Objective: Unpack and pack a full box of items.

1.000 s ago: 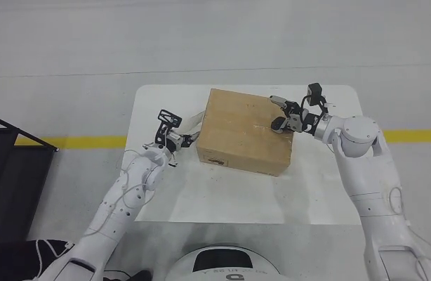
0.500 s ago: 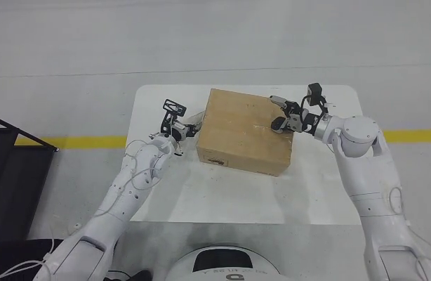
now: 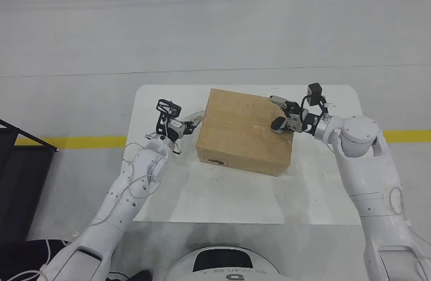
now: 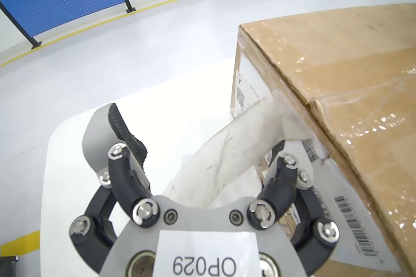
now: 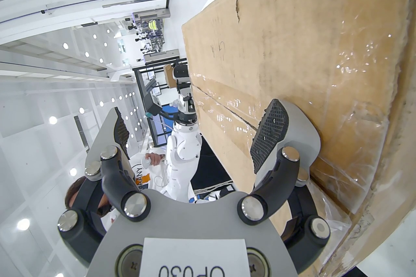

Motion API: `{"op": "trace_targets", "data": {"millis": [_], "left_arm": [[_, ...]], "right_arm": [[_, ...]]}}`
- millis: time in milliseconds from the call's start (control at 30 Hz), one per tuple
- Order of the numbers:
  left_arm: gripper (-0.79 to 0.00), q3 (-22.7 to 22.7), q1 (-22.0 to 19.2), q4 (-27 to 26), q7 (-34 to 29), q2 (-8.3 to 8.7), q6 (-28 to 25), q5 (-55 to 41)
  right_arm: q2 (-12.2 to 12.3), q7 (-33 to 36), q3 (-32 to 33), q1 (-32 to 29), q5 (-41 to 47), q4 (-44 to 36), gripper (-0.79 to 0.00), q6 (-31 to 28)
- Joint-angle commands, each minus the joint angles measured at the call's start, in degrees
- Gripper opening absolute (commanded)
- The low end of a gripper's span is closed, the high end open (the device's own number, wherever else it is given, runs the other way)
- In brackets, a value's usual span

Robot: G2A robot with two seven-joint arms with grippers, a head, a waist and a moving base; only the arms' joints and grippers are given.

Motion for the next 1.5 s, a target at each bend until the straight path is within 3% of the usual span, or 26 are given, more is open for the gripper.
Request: {"op": "trace_targets", "data": {"millis": [0, 500, 1000, 1267, 1467], "left_arm": [[0.000, -0.5, 0.2, -0.3, 0.2, -0.03, 0.5, -0.2], [0.000, -0.9, -1.7, -0.2, -0.3, -0.96, 4.3, 0.4], [0.000, 1.3, -0.3, -10.7, -0.7, -1.64, 8.8, 9.7], [0.000, 4.8, -3.2, -16.0, -6.1, -2.86, 8.9, 12.7], [0.000, 9.9, -7.0, -16.4, -9.5, -4.64, 9.2, 14.3]], "right_arm": [[0.0, 0.0, 0.0, 0.0, 0.0, 0.0, 0.000, 0.0], [0.0, 0.0, 0.0, 0.0, 0.0, 0.0, 0.000, 0.0], [0.0, 0.0, 0.0, 0.0, 0.0, 0.0, 0.000, 0.0], [0.0, 0.0, 0.0, 0.0, 0.0, 0.0, 0.000, 0.0], [0.0, 0.0, 0.0, 0.0, 0.0, 0.0, 0.000, 0.0]]}}
